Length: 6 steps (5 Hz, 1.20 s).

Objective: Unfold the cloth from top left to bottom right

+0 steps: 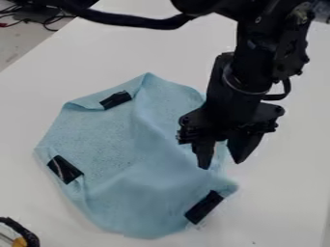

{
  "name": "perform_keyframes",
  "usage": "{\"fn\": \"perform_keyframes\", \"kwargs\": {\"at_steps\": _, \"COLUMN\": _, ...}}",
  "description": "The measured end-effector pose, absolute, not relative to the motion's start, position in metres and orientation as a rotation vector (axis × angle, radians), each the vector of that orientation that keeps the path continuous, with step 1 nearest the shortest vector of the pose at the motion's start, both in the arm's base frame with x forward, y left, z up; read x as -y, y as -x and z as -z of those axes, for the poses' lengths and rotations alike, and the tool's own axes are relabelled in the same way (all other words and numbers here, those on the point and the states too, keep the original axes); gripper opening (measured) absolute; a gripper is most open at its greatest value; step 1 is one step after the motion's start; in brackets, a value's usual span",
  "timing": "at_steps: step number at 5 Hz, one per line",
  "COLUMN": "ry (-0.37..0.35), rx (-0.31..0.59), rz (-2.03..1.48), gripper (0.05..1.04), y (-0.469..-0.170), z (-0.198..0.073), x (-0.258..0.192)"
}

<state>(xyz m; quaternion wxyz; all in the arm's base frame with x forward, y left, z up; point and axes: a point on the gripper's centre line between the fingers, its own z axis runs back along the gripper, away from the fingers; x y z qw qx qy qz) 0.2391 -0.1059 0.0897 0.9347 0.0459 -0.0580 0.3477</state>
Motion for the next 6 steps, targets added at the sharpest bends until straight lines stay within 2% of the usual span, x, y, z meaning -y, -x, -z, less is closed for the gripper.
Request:
{"fn": "perform_keyframes", "kwargs": {"at_steps": 1, "ry": -0.104, "rx": 0.158, "rz": -0.678, "gripper": 0.998, "y": -0.236, "z": -0.087, "x": 0.110}}
{"fn": "perform_keyframes", "kwargs": {"at_steps": 2, "ry": -0.098, "rx": 0.226, "rz": -0.607, "gripper": 1.006, "y": -0.243, "z": -0.097, "x": 0.106}}
{"fn": "perform_keyframes", "kwargs": {"at_steps": 3, "ry": -0.145, "rx": 0.255, "rz": -0.518, "gripper": 0.999, "y": -0.256, "z": -0.098, "x": 0.082}}
{"fn": "perform_keyframes", "kwargs": {"at_steps": 4, "ry": -0.129, "rx": 0.248, "rz": -0.475, "gripper": 0.999, "y": -0.266, "z": -0.098, "x": 0.064}}
{"fn": "perform_keyframes", "kwargs": {"at_steps": 5, "ry": -0.077, "rx": 0.190, "rz": -0.440, "gripper": 0.999, "y": -0.274, "z": -0.093, "x": 0.050}}
{"fn": "perform_keyframes", "kwargs": {"at_steps": 6, "ry": -0.075, "rx": 0.187, "rz": -0.438, "gripper": 0.999, "y": -0.274, "z": -0.093, "x": 0.049}}
